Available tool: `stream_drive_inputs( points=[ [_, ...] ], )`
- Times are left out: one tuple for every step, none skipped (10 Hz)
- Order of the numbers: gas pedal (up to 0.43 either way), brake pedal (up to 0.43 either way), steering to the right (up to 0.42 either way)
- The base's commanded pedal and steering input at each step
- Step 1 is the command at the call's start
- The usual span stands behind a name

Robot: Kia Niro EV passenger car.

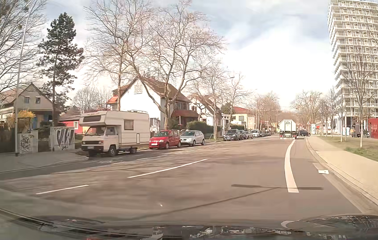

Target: Follow the waypoints while adhering to traffic rules and regulations

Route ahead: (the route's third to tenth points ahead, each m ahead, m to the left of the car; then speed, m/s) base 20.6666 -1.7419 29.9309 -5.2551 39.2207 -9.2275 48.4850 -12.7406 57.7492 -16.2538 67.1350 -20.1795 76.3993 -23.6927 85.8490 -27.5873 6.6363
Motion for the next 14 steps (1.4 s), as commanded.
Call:
stream_drive_inputs(
  points=[
    [0.118, 0.000, 0.132],
    [0.118, 0.000, 0.128],
    [0.118, 0.000, 0.125],
    [0.118, 0.000, 0.120],
    [0.118, 0.000, 0.114],
    [0.130, 0.000, 0.109],
    [0.130, 0.000, 0.108],
    [0.130, 0.000, 0.108],
    [0.118, 0.000, 0.107],
    [0.000, 0.000, 0.106],
    [0.000, 0.000, 0.105],
    [0.000, 0.000, 0.102],
    [0.000, 0.000, 0.095],
    [0.000, 0.000, 0.090]
  ],
)
